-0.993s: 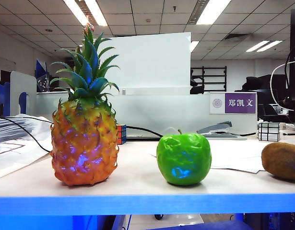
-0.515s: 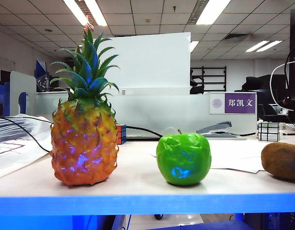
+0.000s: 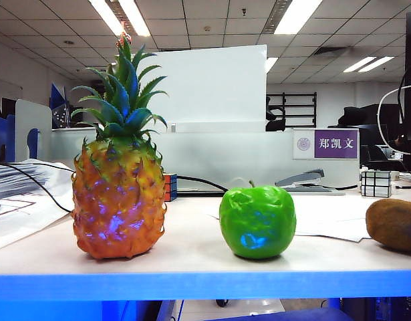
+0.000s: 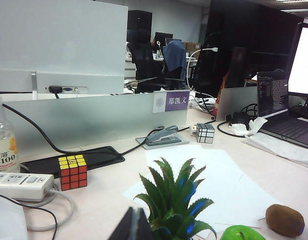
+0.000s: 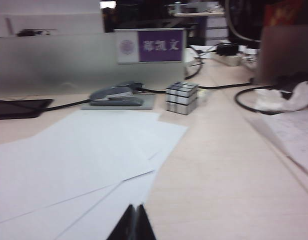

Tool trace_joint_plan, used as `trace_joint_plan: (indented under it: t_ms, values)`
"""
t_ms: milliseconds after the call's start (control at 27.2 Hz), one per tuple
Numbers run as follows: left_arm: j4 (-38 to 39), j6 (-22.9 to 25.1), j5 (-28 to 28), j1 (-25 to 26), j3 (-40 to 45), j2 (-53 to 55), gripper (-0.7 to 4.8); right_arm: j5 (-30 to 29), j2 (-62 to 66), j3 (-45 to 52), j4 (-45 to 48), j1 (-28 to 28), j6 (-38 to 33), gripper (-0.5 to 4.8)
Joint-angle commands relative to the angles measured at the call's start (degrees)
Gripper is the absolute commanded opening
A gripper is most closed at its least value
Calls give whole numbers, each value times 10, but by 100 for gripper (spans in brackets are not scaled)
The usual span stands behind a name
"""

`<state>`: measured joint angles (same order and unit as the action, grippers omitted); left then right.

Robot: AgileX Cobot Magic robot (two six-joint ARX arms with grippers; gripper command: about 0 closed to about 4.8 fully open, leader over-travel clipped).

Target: Arrange all the fruits from large to small from left to right in a row.

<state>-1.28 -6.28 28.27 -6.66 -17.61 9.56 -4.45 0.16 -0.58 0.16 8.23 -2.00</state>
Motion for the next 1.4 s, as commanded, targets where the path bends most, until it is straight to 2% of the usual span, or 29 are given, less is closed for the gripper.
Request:
trace_joint_plan:
  t_ms: [37,588,809,1397]
  values:
    - [-5,-2,0,0,-2,0,-5,32,-1,1,3,-1,5,-6]
    - [-5,-2,0,0,-2,0,-5,34,-1,1,36,-37,21,-6]
    - [-5,-2,0,0,-2,0,-5,4,-1,1,37,-39,20,-6]
    - [-5,-2,0,0,-2,0,-5,28,-1,0,50,-95,16,-6]
